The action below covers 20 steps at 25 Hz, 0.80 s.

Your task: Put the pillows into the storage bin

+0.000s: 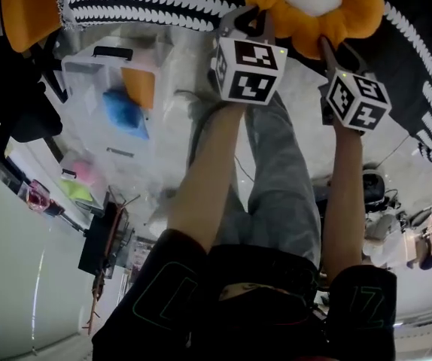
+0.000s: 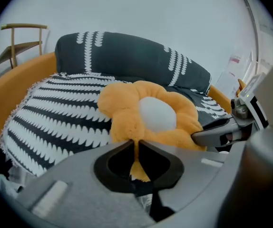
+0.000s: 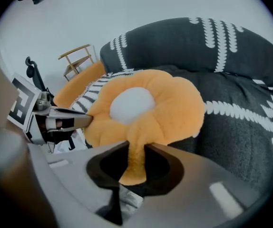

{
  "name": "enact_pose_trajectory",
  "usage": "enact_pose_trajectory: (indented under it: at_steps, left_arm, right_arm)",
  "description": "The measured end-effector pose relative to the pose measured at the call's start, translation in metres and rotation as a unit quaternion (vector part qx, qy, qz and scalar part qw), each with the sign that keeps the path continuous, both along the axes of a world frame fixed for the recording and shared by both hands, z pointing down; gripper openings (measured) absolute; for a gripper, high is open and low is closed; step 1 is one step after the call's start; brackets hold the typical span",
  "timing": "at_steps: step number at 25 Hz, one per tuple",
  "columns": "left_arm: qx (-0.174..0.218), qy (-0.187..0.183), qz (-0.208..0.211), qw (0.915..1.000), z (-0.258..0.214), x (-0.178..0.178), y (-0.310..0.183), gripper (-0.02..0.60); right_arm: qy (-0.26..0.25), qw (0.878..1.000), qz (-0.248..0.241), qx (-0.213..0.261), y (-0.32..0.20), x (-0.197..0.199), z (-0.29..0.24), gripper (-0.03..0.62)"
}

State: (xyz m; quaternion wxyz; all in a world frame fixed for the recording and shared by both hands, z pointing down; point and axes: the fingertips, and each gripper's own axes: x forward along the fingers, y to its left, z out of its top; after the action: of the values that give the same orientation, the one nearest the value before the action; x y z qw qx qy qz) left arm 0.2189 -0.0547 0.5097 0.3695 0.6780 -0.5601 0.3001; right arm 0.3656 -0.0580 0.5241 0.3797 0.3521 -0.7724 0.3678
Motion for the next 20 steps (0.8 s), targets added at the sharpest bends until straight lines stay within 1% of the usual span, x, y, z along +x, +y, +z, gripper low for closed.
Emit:
enact_pose_trajectory:
  at_steps: [4, 6, 9, 12, 16, 20]
  left_arm:
    - [0.001, -0.008, -0.041, 0.9991, -0.006, -0.052, 0.036, 0.029]
    - [-0.001, -0.021, -0.062, 0.9979, -0.010, -0.080, 0.057, 0.029]
    - [-0.003, -0.041, -0.098, 0.9943, -0.015, -0.118, 0.090, 0.029]
    - [-0.004, -0.045, -0.135, 0.9898, -0.019, -0.150, 0.127, 0.029]
    - [-0.006, -0.052, -0.179, 0.9824, -0.021, -0.186, 0.182, 0.029]
    - [-0.005, -0.047, -0.247, 0.9679, -0.018, -0.220, 0.235, 0.029]
  right_arm:
    - [-0.007, 0.999, -0.044, 0.011, 0.019, -0.052, -0.008, 0.075]
    - [-0.012, 0.997, -0.070, 0.015, 0.030, -0.083, -0.013, 0.075]
    - [-0.021, 0.993, -0.117, 0.016, 0.051, -0.127, -0.018, 0.072]
    - [-0.030, 0.987, -0.155, 0.016, 0.076, -0.162, -0.023, 0.067]
    - [-0.029, 0.977, -0.210, 0.022, 0.116, -0.206, -0.029, 0.063]
    - [-0.024, 0.961, -0.275, 0.033, 0.148, -0.254, -0.032, 0.061]
